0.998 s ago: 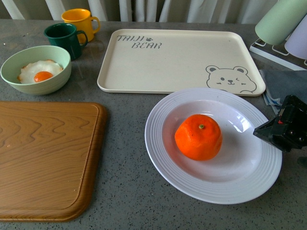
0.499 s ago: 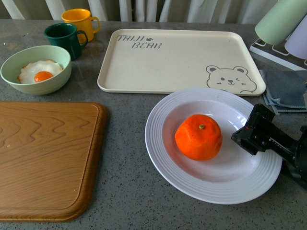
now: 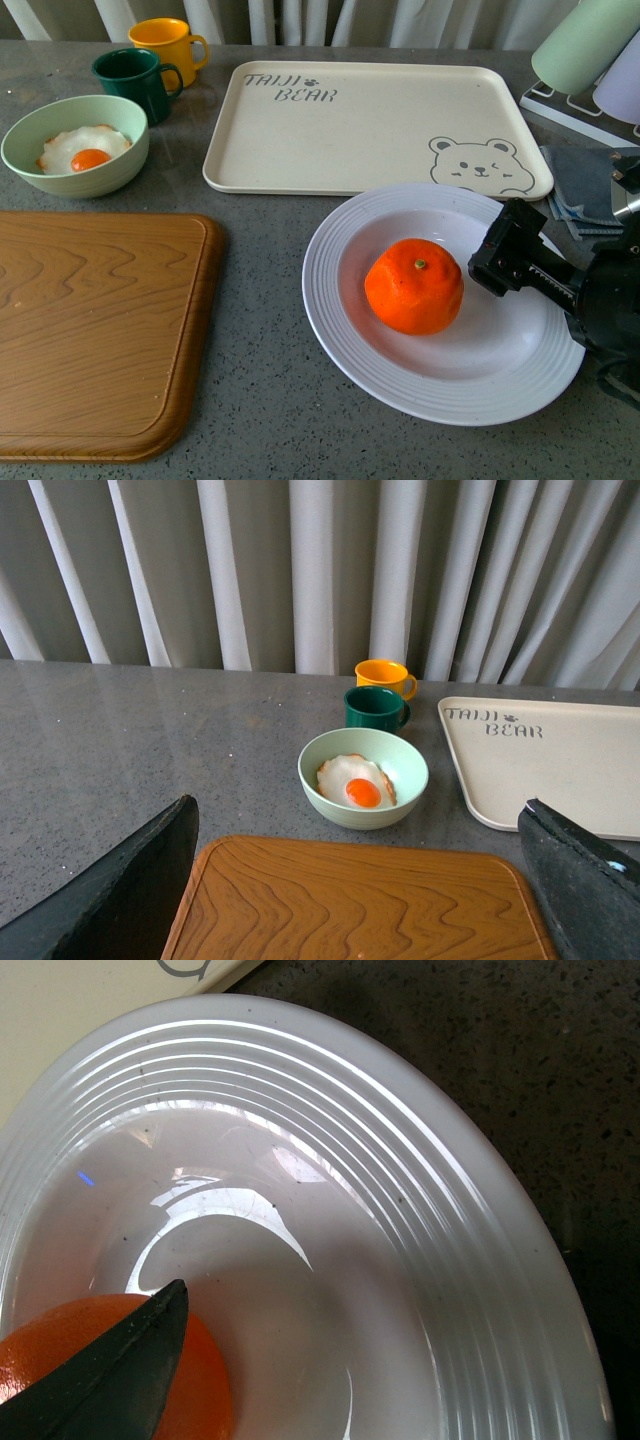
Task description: Place orange and plate with both arms
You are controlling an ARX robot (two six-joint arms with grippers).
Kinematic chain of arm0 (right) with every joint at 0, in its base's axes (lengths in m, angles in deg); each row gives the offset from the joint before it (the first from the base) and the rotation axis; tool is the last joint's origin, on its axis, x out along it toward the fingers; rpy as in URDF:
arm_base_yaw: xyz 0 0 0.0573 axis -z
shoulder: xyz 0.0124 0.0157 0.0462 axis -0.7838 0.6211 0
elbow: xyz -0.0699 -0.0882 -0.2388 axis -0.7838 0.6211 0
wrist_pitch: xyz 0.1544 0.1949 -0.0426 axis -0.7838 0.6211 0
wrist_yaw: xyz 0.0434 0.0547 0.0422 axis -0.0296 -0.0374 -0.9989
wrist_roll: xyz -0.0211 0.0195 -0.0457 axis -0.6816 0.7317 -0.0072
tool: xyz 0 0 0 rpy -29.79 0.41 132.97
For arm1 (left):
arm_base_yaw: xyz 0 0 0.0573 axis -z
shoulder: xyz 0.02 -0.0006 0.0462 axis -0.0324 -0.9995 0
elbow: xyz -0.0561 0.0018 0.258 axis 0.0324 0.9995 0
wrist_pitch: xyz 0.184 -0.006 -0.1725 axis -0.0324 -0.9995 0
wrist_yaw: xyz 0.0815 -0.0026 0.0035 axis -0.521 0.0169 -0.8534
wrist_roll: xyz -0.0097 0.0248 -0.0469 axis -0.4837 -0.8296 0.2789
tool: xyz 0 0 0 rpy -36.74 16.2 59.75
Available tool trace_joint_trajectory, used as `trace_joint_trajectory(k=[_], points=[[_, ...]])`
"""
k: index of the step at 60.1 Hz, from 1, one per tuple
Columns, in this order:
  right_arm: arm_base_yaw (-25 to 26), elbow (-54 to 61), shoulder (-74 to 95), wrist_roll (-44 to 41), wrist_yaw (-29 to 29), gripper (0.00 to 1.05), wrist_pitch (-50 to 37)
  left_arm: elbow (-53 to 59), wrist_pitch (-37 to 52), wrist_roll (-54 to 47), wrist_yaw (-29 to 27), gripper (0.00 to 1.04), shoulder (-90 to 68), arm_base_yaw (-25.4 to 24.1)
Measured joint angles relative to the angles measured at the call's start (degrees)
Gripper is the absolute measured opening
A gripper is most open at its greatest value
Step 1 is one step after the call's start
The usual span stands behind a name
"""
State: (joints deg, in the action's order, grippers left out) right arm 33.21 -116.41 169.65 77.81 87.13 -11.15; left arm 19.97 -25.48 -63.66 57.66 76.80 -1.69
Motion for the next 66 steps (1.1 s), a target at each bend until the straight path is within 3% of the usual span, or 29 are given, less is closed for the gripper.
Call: trace_joint_trajectory(k=[4,9,32,40,66], points=[[-0.07,-0.48,0.61,0.2,0.15,0.91,0.0,0.0,0.0,0.0,0.0,0.96,0.0,0.0],[-0.04,-0.98,1.64,0.68,0.31,0.8,-0.11,0.0,0.0,0.0,0.0,0.96,0.0,0.0],[1.33,-1.14,4.22,7.19,-3.78,0.21,-1.22,0.0,0.0,0.0,0.0,0.96,0.0,-0.02],[1.36,-1.07,4.17,9.35,-4.79,0.15,-1.33,0.0,0.0,0.0,0.0,0.96,0.0,0.0],[1.7,2.56,-1.53,12.66,-6.51,0.1,-1.25,0.0,0.0,0.0,0.0,0.96,0.0,0.0]])
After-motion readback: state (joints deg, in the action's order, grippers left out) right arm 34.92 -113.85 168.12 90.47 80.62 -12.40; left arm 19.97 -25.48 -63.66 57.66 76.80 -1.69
